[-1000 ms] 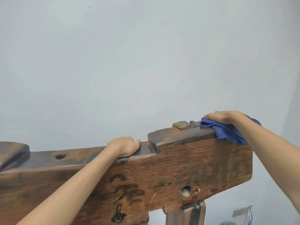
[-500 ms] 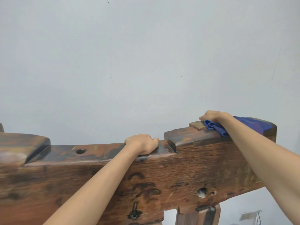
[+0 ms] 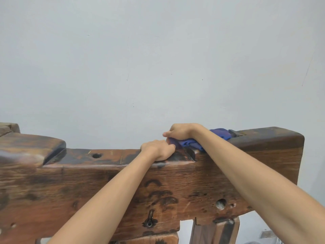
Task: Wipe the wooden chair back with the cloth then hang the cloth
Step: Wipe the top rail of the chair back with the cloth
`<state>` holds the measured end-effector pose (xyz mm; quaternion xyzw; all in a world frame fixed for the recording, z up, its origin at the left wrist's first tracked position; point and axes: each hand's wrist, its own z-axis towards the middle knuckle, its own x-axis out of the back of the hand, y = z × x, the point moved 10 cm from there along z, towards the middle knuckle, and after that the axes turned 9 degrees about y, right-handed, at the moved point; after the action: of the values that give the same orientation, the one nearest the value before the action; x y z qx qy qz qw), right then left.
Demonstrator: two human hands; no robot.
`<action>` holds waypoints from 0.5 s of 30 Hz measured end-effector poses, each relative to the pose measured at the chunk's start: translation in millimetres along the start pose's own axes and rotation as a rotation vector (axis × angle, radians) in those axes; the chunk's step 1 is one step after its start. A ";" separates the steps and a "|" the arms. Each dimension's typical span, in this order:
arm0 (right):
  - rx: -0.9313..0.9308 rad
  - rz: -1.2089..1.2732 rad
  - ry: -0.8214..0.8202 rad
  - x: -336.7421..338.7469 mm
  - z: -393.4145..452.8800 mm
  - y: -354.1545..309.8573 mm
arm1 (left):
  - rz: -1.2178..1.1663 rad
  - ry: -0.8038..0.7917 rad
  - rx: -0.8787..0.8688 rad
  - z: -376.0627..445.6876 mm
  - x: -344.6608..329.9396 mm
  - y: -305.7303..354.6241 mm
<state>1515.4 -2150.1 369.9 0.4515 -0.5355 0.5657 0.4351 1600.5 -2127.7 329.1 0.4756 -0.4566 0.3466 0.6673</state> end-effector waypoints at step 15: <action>-0.119 -0.349 0.157 8.5 -18.3 16.5 | -0.511 0.096 -0.135 -11.5 40.2 -37.1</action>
<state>1496.7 -2132.5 374.3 0.4656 -0.4462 0.4827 0.5926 1650.7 -2127.0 353.5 0.5127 -0.3119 0.1577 0.7842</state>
